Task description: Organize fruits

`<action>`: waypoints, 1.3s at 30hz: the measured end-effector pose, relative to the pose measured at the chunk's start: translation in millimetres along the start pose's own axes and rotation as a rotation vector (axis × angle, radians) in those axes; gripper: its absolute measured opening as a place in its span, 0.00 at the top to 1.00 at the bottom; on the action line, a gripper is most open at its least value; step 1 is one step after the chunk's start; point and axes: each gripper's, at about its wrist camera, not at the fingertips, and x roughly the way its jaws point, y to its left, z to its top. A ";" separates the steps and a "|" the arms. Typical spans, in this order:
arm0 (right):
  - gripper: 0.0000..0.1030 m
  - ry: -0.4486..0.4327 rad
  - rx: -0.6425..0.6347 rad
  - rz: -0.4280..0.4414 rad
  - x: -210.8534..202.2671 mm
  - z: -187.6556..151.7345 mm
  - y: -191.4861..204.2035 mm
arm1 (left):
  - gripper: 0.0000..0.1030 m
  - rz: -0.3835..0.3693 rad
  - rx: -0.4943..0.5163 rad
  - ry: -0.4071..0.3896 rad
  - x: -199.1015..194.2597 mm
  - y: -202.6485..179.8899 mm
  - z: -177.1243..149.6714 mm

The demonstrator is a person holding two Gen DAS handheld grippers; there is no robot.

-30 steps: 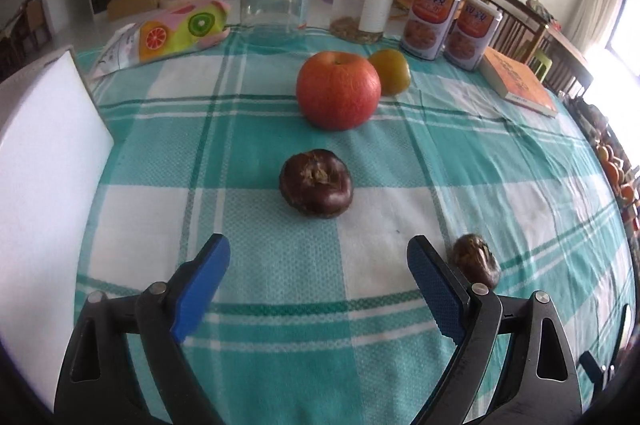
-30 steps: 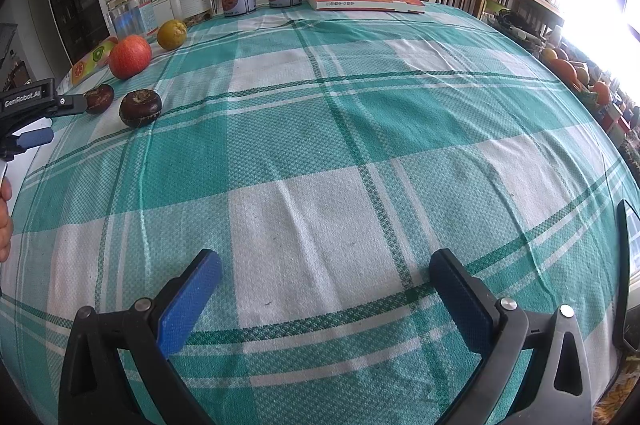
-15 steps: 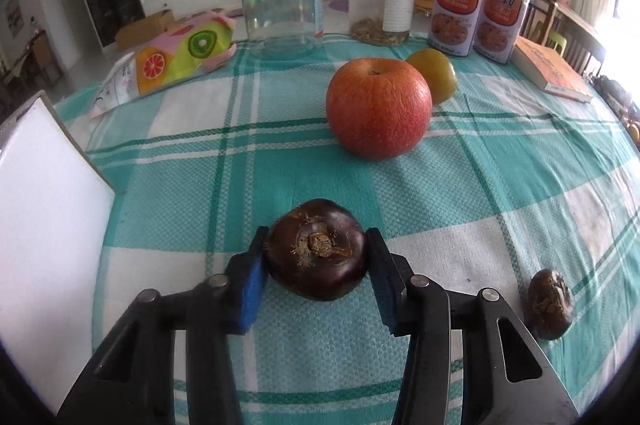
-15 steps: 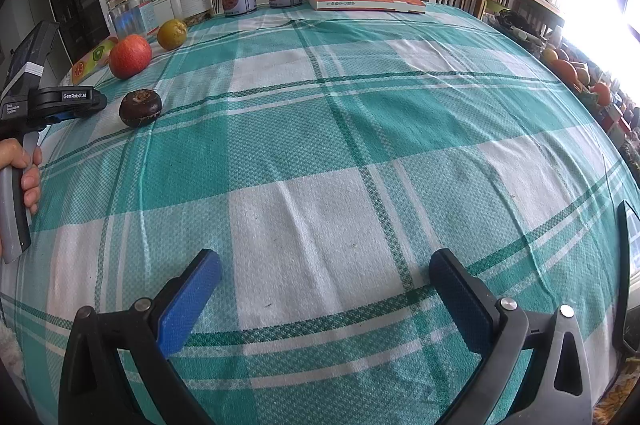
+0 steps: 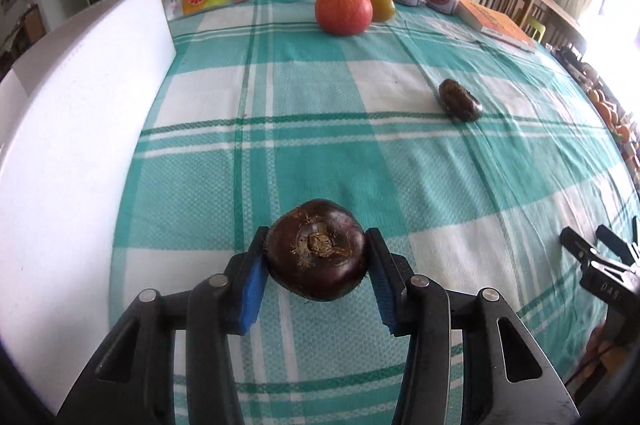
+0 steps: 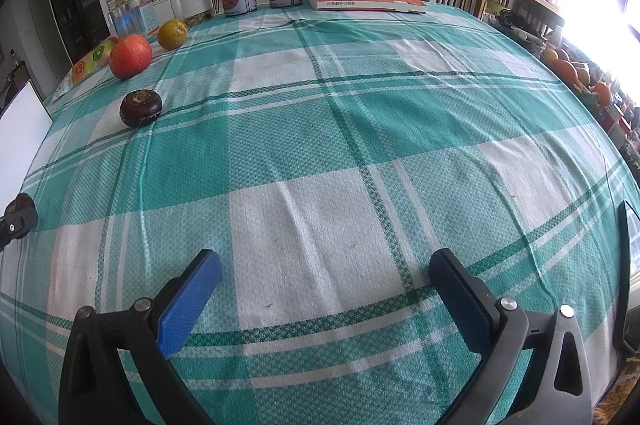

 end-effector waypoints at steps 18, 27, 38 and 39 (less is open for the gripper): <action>0.00 0.000 0.000 0.001 -0.3 -0.1 -0.5 | 0.07 0.077 0.031 -0.083 11.4 -3.3 -8.3; 0.00 0.001 0.000 0.000 -0.2 0.0 -0.9 | 0.07 0.078 0.032 -0.084 11.6 -3.3 -8.0; 0.00 0.001 0.000 0.001 -0.4 0.0 -0.6 | 0.06 0.078 0.032 -0.084 11.9 -3.0 -8.0; 0.00 0.001 0.000 0.001 -0.4 0.0 -0.5 | 0.06 0.078 0.032 -0.084 12.0 -3.2 -7.9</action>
